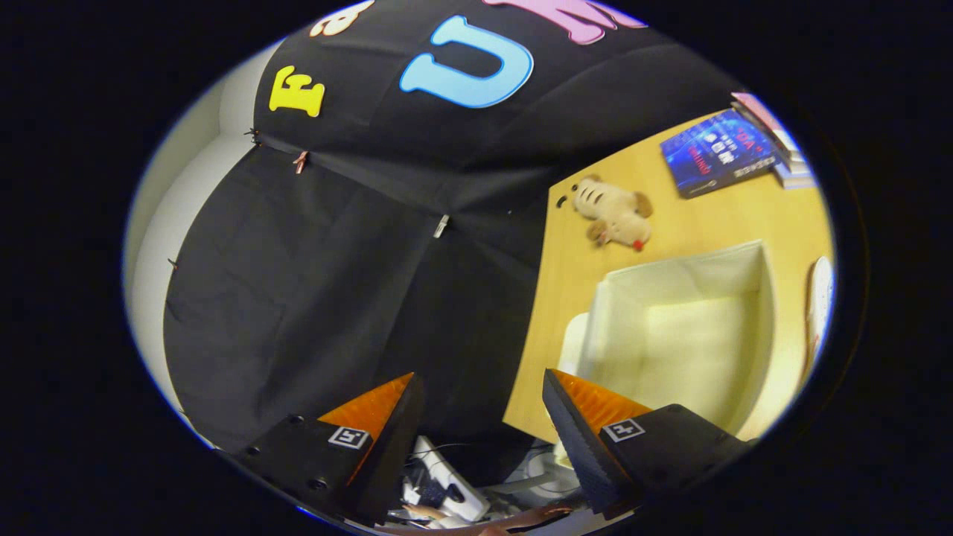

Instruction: Open the storage box then place both shoes into the box .Put the left shoe in first, then the right shoe, with the right side of both shoes facing outward in a uniform manner.

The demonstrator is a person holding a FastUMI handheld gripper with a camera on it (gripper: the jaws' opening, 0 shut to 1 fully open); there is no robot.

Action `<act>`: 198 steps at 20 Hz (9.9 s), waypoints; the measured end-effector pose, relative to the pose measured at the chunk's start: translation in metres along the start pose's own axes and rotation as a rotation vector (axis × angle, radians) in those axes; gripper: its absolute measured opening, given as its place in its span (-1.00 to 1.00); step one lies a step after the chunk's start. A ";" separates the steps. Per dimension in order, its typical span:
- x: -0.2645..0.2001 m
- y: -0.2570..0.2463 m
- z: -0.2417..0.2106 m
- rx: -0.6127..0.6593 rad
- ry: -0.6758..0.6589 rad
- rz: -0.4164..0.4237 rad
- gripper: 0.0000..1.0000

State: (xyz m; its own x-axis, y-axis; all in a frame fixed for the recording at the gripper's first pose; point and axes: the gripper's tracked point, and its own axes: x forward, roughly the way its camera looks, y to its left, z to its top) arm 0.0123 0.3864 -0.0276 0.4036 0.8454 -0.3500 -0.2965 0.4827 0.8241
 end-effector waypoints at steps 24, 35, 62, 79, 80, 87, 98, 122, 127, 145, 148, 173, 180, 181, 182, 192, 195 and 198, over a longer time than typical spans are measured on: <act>-0.190 -0.396 -0.020 -0.277 0.188 -0.733 0.97; -0.152 -0.420 -0.033 -0.319 0.295 -0.668 -0.09; -0.198 -0.199 0.044 -0.081 -0.110 -0.549 -0.88; -0.021 -0.113 -0.050 -0.090 0.100 -0.427 -0.88; -0.014 -0.121 -0.057 -0.089 0.119 -0.448 -0.88; 0.022 -0.162 -0.089 -0.061 0.210 -0.588 -0.88; 0.061 -0.172 -0.092 -0.151 0.231 -0.634 -0.49; -0.263 -0.274 0.034 -0.426 -0.049 -0.807 0.98; -0.323 -0.350 0.054 -0.415 -0.039 -0.858 0.98; -0.336 -0.517 0.023 -0.363 0.194 -0.925 0.84; -0.324 -0.522 0.020 -0.363 0.218 -0.919 0.43; -0.311 -0.405 0.016 -0.020 0.009 -0.859 -0.90; -0.264 -0.281 0.033 -0.094 -0.063 -0.755 -0.90; -0.256 -0.265 0.035 -0.103 -0.069 -0.736 -0.90; -0.246 -0.249 0.035 -0.110 -0.072 -0.716 -0.90; -0.148 -0.142 0.013 -0.167 0.022 -0.524 -0.90; -0.119 -0.130 0.002 -0.164 0.061 -0.502 -0.90; -0.091 -0.132 -0.011 -0.135 0.089 -0.508 -0.90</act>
State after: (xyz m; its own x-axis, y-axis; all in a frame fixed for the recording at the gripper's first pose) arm 0.0048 0.2480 -0.1093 0.4523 0.5107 -0.7311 -0.1937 0.8565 0.4785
